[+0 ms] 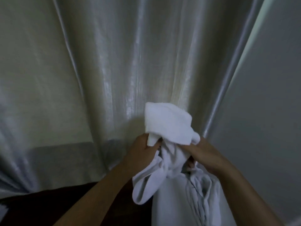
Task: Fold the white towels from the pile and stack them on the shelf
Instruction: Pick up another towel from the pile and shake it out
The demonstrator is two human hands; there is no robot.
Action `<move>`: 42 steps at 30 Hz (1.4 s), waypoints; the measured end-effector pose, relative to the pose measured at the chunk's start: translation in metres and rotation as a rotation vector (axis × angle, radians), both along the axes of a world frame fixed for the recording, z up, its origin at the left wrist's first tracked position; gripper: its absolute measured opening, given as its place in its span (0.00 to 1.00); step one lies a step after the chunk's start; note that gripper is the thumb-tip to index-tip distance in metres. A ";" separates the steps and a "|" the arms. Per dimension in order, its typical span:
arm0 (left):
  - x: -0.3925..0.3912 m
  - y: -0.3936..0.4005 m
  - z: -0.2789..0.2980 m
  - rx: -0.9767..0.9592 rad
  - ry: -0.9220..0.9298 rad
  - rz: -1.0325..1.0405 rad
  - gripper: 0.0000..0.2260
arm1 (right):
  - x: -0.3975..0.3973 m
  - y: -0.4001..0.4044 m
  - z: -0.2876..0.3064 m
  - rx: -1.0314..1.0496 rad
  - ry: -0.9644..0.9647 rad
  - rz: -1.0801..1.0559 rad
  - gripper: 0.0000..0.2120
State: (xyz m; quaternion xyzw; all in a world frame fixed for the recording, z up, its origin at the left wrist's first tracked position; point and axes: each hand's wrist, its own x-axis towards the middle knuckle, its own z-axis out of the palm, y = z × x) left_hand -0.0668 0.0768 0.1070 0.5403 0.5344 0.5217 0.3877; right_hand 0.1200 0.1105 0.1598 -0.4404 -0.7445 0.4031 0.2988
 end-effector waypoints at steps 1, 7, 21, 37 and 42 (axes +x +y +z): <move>-0.007 -0.007 0.002 -0.031 0.072 0.015 0.16 | -0.005 -0.003 0.003 -0.046 -0.023 0.016 0.14; -0.036 -0.071 0.015 -0.104 0.225 0.233 0.03 | -0.032 -0.022 0.007 0.109 -0.040 0.165 0.36; -0.102 -0.186 0.017 0.086 0.083 0.584 0.23 | -0.153 -0.101 0.007 -0.201 0.482 0.243 0.08; -0.290 -0.275 0.010 0.338 0.302 0.906 0.07 | -0.253 -0.174 -0.004 -0.114 0.413 0.065 0.15; -0.324 -0.296 0.021 0.360 0.441 0.816 0.06 | -0.249 -0.185 0.012 -0.081 0.063 0.081 0.17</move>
